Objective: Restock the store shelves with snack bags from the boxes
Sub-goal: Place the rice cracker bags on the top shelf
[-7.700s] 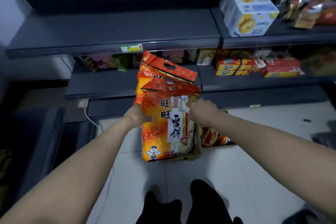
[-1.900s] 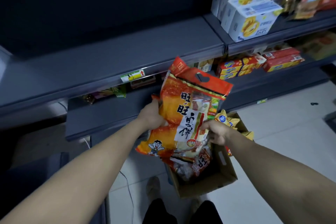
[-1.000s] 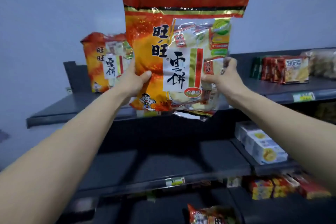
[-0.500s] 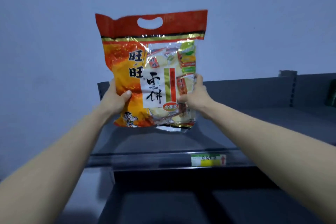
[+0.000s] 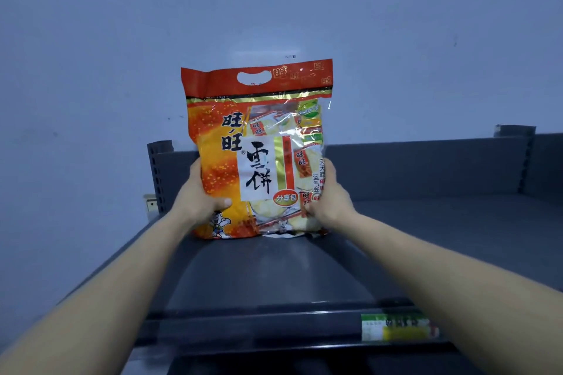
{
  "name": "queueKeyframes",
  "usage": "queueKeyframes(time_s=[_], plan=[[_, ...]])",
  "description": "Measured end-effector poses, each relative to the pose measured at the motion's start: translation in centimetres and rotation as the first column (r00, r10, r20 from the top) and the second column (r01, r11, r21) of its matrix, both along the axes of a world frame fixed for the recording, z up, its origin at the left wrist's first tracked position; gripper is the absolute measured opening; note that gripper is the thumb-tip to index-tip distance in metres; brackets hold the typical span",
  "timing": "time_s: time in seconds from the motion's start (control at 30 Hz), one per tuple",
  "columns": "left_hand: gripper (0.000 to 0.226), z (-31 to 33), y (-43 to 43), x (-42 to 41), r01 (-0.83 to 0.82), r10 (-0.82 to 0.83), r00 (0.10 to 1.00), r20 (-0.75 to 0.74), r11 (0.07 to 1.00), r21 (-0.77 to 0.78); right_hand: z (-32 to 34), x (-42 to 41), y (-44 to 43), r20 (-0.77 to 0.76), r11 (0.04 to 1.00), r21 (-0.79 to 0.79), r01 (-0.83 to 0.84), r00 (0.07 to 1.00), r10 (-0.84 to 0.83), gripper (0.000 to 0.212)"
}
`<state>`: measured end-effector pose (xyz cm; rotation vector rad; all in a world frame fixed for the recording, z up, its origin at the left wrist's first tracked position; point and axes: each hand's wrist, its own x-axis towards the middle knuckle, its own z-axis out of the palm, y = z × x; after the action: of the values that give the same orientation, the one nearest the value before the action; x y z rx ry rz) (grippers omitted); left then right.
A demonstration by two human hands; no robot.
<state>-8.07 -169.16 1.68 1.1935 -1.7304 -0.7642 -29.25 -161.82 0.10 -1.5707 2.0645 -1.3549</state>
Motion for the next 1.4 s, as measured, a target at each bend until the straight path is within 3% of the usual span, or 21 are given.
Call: queueKeyframes(time_s=[0.37,0.53,0.6,0.73,0.87,1.0,1.1,1.27,1.4], plan=[[0.097,0.1,1.5,-0.2,-0.131,0.136,0.982,0.129,0.990,-0.045,-0.1,0.3,2.6,-0.071,0.991,0.111,0.074,0.995,-0.066,0.091],[0.079,0.8,5.4,-1.5,-0.246,0.283,0.933,0.222,0.952,-0.181,0.7,0.0,6.7,-0.178,0.993,0.114,0.042,0.984,-0.022,0.078],[0.069,1.1,7.7,-2.4,-0.192,0.244,0.947,0.207,0.951,-0.241,0.9,0.0,9.2,-0.233,0.996,0.088,0.007,0.972,0.014,0.067],[0.053,0.8,14.1,-5.6,0.068,0.009,0.968,0.251,0.952,-0.298,0.3,-0.6,15.6,-0.347,0.999,0.013,-0.052,0.936,0.054,0.055],[0.036,-1.8,21.6,-9.7,0.326,-0.228,0.915,0.333,0.904,-0.276,-2.2,-2.5,24.7,-0.401,0.995,-0.061,-0.076,0.915,0.045,0.043],[0.030,-6.7,28.5,-14.0,0.533,-0.444,0.783,0.435,0.840,-0.104,-6.9,-6.0,33.3,-0.419,1.000,0.016,-0.022,0.908,0.027,0.036],[0.029,-11.5,32.7,-17.1,0.593,-0.563,0.687,0.459,0.800,0.092,-12.0,-8.8,38.0,-0.390,0.971,0.237,0.035,0.919,0.062,0.037],[0.032,-20.5,37.8,-20.4,0.560,-0.668,0.561,0.489,0.742,0.370,-20.8,-12.1,43.2,-0.271,0.834,0.543,0.098,0.960,0.063,0.035],[0.033,-27.7,39.7,-20.7,0.452,-0.669,0.552,0.498,0.742,0.495,-26.8,-13.4,46.0,-0.168,0.694,0.717,0.072,0.983,0.072,0.037]])
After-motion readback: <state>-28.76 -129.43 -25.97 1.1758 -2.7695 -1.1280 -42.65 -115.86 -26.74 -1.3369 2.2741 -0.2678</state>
